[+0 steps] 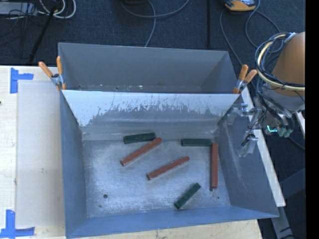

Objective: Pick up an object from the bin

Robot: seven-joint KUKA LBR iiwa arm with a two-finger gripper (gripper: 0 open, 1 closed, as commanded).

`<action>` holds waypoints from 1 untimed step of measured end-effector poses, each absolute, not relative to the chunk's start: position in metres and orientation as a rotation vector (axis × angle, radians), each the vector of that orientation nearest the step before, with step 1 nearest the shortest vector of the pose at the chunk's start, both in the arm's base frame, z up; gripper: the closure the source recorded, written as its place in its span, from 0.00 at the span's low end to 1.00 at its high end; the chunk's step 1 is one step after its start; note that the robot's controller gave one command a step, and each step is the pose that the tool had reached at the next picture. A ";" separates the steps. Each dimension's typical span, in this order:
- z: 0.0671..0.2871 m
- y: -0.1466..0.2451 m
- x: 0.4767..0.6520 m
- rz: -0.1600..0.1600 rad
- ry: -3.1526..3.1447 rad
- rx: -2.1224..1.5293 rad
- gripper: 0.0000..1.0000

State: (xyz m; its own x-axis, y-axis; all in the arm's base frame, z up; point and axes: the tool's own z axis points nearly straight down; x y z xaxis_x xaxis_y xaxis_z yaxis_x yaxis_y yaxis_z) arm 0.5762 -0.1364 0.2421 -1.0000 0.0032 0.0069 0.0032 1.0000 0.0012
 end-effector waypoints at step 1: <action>0.077 -0.131 0.578 -0.005 -3.103 0.451 0.00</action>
Offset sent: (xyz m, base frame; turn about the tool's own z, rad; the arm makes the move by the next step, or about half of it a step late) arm 0.0029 0.0043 -0.1614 -0.2918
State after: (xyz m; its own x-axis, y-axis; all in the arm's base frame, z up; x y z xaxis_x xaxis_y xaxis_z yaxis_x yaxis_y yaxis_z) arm 0.5779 -0.1306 0.0766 -0.9586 -0.2847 0.0054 -0.2847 0.9586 0.0038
